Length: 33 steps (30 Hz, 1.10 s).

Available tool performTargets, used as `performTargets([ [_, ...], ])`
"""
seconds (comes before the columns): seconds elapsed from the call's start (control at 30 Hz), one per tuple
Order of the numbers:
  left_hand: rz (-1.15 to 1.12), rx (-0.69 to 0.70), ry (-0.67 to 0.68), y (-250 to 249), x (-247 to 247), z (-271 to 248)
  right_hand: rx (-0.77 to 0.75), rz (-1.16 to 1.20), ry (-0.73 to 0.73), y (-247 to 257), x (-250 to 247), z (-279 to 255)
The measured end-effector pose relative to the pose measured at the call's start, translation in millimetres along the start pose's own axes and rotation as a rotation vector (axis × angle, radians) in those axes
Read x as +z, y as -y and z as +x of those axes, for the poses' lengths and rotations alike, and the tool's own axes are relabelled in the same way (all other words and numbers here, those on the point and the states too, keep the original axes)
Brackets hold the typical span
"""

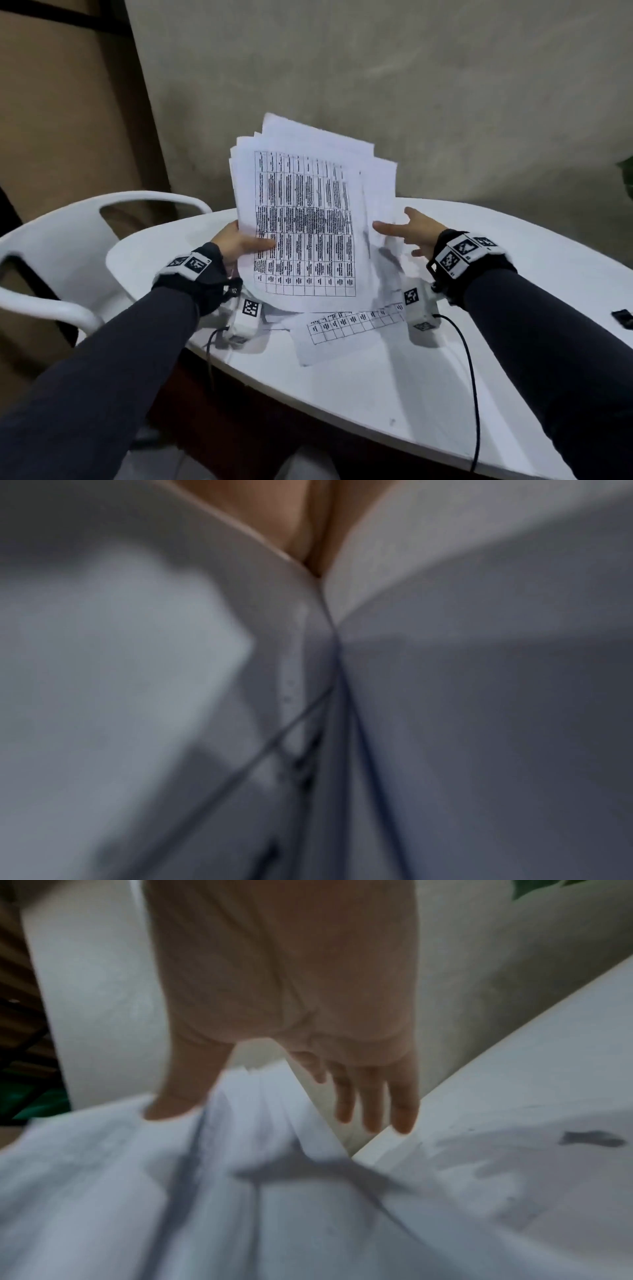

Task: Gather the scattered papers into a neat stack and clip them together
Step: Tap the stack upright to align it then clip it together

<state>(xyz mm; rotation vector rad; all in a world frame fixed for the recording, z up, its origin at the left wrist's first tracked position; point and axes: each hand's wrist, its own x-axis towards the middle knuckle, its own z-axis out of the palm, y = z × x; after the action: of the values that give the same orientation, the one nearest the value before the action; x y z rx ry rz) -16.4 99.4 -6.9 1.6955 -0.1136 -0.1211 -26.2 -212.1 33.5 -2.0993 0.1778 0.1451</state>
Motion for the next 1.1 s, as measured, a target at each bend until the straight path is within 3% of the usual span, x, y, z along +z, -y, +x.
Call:
performTargets([
  [0.07,-0.042,0.038,0.069,-20.0,6.3,-6.5,-0.063,0.268,0.127,-2.4,-5.8,-11.9],
  [0.13,-0.028,0.072,0.092,-38.2,15.8,-8.6,-0.154,0.418,0.142,-0.6,-10.3,-27.8],
  [0.27,-0.018,0.159,-0.067,-79.0,47.3,-19.1,-0.312,0.581,-0.192,13.2,-27.8,-42.3],
  [0.33,-0.028,0.234,-0.103,-100.0,64.4,-25.9,-0.394,0.648,-0.266,21.2,-39.5,-50.5],
  [0.57,-0.088,0.391,-0.275,-131.4,99.9,-46.6,-0.56,0.655,-0.486,23.8,-65.5,-85.7],
  [0.83,-0.127,0.393,-0.22,-61.6,140.5,-70.2,-0.572,0.536,-0.467,-45.5,-50.4,-97.6],
  [0.93,-0.083,0.376,-0.166,-62.8,141.4,-74.1,-0.558,0.539,-0.445,-55.6,-57.3,-98.7],
  [1.1,-0.08,0.424,-0.287,-88.2,148.5,-76.4,-0.584,0.605,-0.466,-37.9,-61.5,-101.4],
])
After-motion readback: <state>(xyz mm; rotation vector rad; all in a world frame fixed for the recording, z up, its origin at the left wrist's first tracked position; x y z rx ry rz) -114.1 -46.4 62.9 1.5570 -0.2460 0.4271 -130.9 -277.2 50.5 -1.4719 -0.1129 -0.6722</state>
